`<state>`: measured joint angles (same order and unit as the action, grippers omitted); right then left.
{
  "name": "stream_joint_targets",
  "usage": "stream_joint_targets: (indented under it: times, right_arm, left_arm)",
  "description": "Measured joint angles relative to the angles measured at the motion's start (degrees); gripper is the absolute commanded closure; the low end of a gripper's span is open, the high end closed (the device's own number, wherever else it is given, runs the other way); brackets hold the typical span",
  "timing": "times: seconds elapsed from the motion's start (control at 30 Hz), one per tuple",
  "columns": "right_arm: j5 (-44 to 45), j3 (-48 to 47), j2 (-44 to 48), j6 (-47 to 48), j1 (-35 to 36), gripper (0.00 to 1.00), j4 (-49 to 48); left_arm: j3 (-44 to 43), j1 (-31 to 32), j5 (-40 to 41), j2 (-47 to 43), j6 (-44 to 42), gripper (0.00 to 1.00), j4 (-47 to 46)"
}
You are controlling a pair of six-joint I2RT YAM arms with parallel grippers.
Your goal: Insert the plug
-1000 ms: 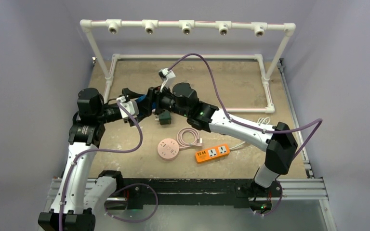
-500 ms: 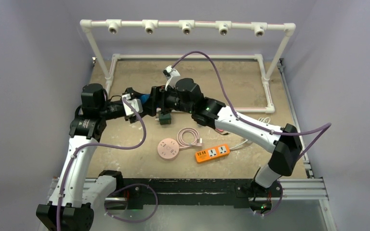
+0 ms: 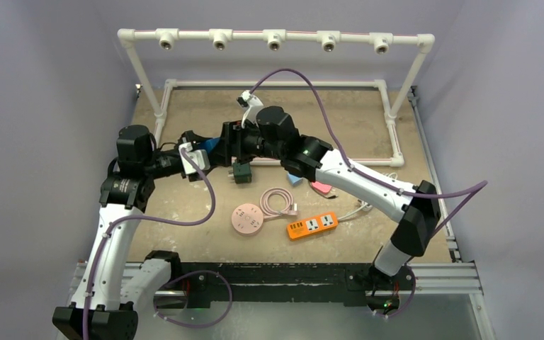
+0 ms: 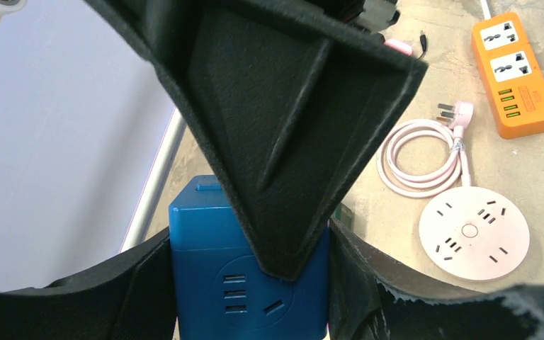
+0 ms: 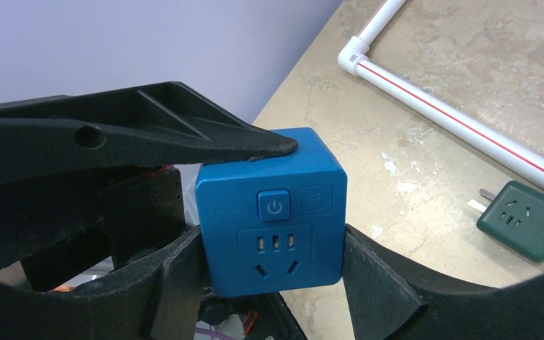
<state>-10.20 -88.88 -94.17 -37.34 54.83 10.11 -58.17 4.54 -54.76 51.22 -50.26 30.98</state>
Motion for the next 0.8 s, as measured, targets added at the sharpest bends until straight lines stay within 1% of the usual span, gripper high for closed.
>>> stream_joint_targets:
  times: [0.17, 0.2, 0.27, 0.3, 0.33, 0.37, 0.4, 0.43, 0.5, 0.6, 0.73, 0.8]
  right_arm:
    - [-1.0, -1.7, -2.2, 0.0, -0.2, 0.33, 0.2]
    - [-1.2, -1.7, -2.5, 0.0, -0.2, 0.38, 0.3]
    - [-1.5, -1.8, -3.0, 0.1, -0.3, 0.55, 0.6]
    - [-1.7, -1.8, -3.1, 0.2, -0.3, 0.66, 0.8]
    - [-1.8, -1.8, -3.1, 0.3, -0.4, 0.77, 1.2]
    - [-1.7, -1.8, -3.1, 0.3, -0.4, 0.84, 1.6]
    - [-1.7, -1.8, -3.1, 0.3, -0.4, 0.89, 1.6]
    - [-1.7, -1.8, -3.0, 0.5, -0.4, 0.91, 1.7]
    - [-1.5, -1.7, -2.7, 1.0, -0.6, 0.94, 2.6]
    - [-1.3, -0.3, -0.8, 3.0, -1.2, 0.97, 4.2]
    - [-1.1, 5.6, 6.2, 7.4, -3.6, 1.0, 8.5]
    - [-1.1, 9.3, 10.3, 9.9, -4.7, 0.99, 10.1]
  left_arm:
    - [0.5, 0.1, 0.3, 0.0, -0.3, 1.0, 0.1]
    - [0.7, 0.1, 0.5, 0.0, -0.3, 1.0, 0.2]
    - [1.0, 0.1, 0.9, 0.0, -0.3, 1.0, 0.7]
    - [1.2, 0.1, 1.0, 0.0, -0.3, 0.91, 0.9]
    - [1.3, 0.1, 1.0, 0.0, -0.3, 0.63, 1.1]
    - [1.4, 0.1, 1.0, 0.0, -0.3, 0.35, 1.2]
    - [1.5, 0.2, 1.0, 0.0, -0.3, 0.17, 1.3]
    - [1.5, 0.3, 1.1, 0.0, -0.3, 0.12, 1.3]
    - [1.7, 0.6, 0.6, 0.0, 0.2, 0.09, 1.3]
    - [3.2, 1.0, 0.2, 0.2, 2.8, 0.09, 1.2]
    - [8.3, 1.1, 0.2, 1.9, 5.8, 0.11, 1.1]
    - [12.2, 1.1, 0.9, 2.8, 7.3, 0.13, 0.7]
